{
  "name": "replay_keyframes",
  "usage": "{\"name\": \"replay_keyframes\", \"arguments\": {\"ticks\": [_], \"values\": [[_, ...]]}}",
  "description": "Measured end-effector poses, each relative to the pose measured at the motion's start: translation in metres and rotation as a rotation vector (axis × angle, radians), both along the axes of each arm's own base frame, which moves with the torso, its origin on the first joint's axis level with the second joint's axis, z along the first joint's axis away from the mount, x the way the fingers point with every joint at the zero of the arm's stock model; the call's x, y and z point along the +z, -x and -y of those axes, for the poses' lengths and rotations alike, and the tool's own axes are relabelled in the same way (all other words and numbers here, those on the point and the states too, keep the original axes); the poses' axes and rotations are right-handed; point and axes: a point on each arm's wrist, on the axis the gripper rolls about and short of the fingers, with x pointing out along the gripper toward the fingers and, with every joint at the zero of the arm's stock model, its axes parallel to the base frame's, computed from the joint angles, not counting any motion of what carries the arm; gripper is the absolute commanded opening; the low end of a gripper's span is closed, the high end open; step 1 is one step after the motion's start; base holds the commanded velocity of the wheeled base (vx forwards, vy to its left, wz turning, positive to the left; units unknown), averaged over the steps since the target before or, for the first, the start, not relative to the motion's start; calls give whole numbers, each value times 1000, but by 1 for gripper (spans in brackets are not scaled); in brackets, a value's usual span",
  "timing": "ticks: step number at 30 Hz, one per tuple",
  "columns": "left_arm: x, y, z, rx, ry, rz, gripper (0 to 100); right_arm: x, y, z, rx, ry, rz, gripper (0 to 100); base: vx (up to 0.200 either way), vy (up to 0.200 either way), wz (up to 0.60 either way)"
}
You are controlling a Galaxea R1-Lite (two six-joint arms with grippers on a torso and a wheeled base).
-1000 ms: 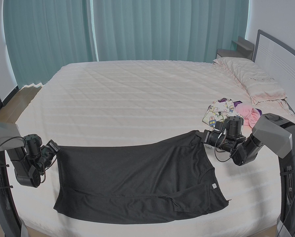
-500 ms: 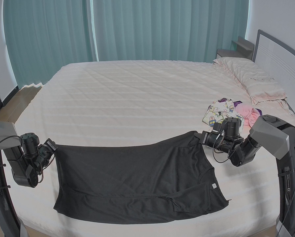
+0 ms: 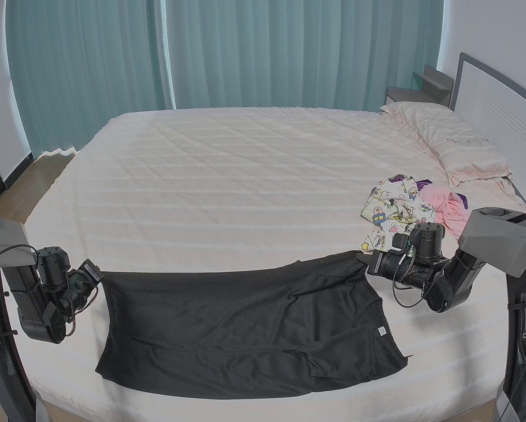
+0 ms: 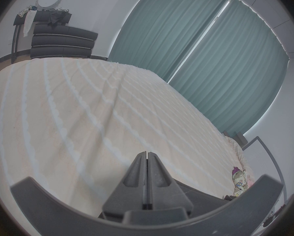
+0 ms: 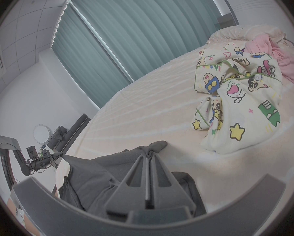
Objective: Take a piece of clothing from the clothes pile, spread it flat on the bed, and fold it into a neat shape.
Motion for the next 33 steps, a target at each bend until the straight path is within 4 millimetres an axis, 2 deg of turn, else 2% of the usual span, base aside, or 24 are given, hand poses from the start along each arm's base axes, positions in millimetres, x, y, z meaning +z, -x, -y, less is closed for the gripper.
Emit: {"name": "replay_keyframes", "arguments": {"ticks": [5, 15, 27, 33], "values": [[-5, 10, 3, -28, 2, -44, 0, -2, 17, 0, 11, 10, -24, 0, 0, 0, 0], [-21, 40, 9, -95, -15, -178, 0, -19, 62, 5, 68, 104, -125, 0, 0, 0, 0], [-36, 62, 11, -137, -38, -234, 0, -33, 90, 12, 82, 133, -168, 0, 0, 0, 0], [-53, 79, 13, -194, -52, -337, 0, -42, 99, 15, 86, 129, -170, 0, 0, 0, 0]]}}
